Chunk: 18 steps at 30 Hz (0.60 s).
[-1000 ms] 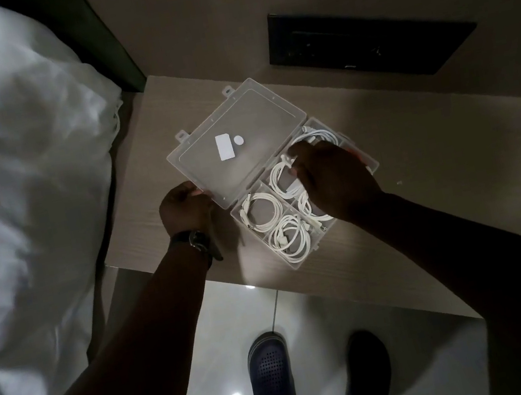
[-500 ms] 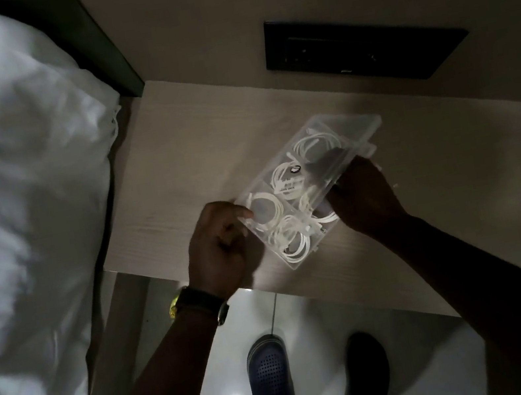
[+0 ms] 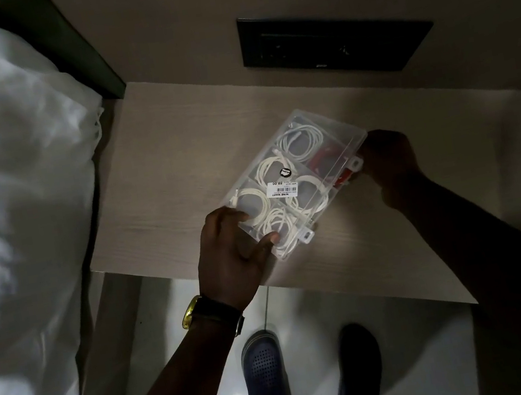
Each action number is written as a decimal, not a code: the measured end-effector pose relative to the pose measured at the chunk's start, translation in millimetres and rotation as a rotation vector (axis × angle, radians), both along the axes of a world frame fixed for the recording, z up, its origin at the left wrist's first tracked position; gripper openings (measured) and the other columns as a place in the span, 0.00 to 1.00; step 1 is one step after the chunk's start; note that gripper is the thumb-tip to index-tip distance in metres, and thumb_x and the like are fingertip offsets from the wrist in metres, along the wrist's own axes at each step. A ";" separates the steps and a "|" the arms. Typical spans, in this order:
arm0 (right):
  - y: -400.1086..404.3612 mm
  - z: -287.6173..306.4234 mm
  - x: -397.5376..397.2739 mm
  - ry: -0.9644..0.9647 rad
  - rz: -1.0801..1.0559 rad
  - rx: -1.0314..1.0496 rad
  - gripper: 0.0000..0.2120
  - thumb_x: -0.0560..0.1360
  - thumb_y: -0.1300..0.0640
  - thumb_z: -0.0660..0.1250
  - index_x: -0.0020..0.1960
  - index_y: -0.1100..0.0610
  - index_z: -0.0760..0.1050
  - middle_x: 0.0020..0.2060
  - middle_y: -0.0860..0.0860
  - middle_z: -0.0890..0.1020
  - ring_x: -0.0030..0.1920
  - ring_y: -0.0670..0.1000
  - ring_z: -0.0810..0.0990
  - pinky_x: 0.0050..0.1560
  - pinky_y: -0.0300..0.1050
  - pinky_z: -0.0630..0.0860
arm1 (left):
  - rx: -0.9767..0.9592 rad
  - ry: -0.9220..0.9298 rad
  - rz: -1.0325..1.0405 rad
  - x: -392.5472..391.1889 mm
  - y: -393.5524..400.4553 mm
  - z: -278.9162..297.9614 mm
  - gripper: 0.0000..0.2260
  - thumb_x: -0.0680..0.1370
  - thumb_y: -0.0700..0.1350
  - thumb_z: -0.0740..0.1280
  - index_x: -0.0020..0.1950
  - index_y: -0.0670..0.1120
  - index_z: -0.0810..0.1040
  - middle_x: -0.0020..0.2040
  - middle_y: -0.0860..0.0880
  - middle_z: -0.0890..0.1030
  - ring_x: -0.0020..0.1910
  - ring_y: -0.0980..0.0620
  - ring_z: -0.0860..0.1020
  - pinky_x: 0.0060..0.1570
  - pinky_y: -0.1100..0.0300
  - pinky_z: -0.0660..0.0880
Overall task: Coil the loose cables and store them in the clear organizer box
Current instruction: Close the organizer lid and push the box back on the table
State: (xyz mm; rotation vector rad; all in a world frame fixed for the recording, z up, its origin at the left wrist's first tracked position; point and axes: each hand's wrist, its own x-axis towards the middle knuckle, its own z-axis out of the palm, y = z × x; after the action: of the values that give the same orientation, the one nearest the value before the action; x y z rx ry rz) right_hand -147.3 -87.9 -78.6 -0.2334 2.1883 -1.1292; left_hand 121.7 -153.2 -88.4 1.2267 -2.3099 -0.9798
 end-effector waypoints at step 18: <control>39.3 -12.8 -3.4 -0.134 0.123 -0.273 0.16 0.80 0.54 0.66 0.67 0.49 0.75 0.57 0.56 0.81 0.53 0.55 0.81 0.55 0.55 0.82 | -0.010 -0.070 -0.028 -6.2 24.5 -23.6 0.32 0.68 0.59 0.71 0.68 0.46 0.73 0.73 0.37 0.62 0.73 0.40 0.65 0.66 0.45 0.72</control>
State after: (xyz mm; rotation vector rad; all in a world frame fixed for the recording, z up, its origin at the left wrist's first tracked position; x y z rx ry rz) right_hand -150.7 -48.6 -91.4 -0.3934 1.8744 -1.3322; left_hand 115.5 -128.7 -112.0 1.2460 -2.3888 -0.9481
